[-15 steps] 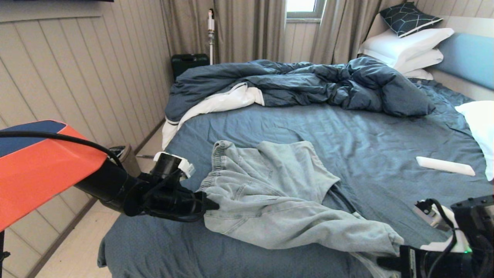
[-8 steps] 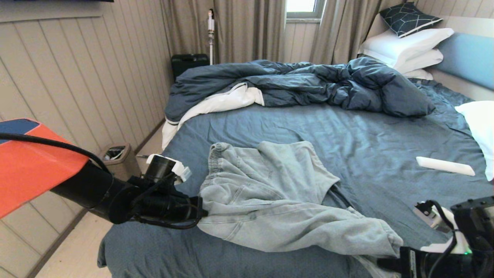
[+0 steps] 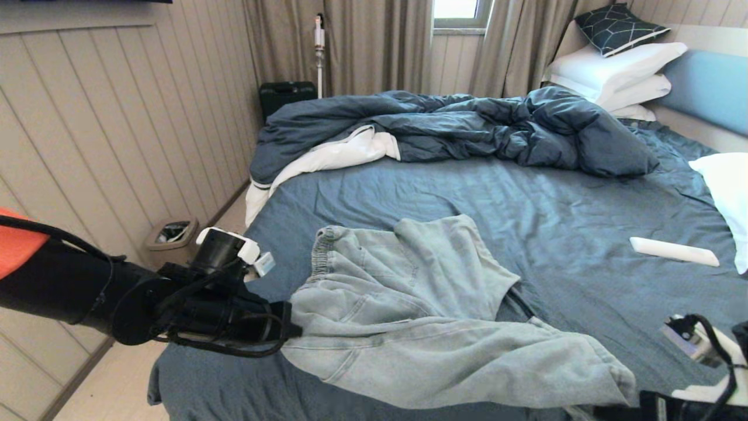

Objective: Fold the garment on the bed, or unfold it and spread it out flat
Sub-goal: Fold the blue shorts

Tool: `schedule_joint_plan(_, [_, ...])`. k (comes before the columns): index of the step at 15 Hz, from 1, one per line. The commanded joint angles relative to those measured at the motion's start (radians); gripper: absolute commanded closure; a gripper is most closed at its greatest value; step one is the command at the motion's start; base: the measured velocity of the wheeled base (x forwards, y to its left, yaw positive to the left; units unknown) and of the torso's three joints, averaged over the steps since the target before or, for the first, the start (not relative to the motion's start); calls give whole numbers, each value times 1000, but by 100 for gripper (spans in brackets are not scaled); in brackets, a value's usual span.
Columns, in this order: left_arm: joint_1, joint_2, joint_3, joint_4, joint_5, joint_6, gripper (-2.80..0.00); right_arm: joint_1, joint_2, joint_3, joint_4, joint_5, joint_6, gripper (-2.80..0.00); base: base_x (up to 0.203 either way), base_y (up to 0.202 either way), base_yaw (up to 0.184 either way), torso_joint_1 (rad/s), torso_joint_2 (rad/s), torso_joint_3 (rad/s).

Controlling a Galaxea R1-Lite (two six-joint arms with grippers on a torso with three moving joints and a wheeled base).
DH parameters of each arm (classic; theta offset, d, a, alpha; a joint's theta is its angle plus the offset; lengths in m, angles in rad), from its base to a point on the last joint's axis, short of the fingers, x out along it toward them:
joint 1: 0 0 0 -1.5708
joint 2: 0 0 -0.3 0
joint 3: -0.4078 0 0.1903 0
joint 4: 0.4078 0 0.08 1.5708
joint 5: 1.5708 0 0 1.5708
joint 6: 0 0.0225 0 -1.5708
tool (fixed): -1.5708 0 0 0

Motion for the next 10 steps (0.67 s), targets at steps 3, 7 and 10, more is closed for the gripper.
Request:
schedule_joint_plan(3, [-8, -128, 33, 127, -1, 4, 0, 2, -164, -34, 205, 1, 3, 0, 0, 0, 0, 0, 0, 0])
schedule_joint_plan(7, [-34, -186, 111, 147, 2, 2, 0, 2, -255, -48, 338, 0, 3, 0, 0, 0, 0, 0, 0, 0])
schedule_joint_plan(10, [-35, -276, 122, 180, 6, 4, 0, 1, -274, -104, 372, -7, 4, 0, 0, 0, 0, 0, 0, 0])
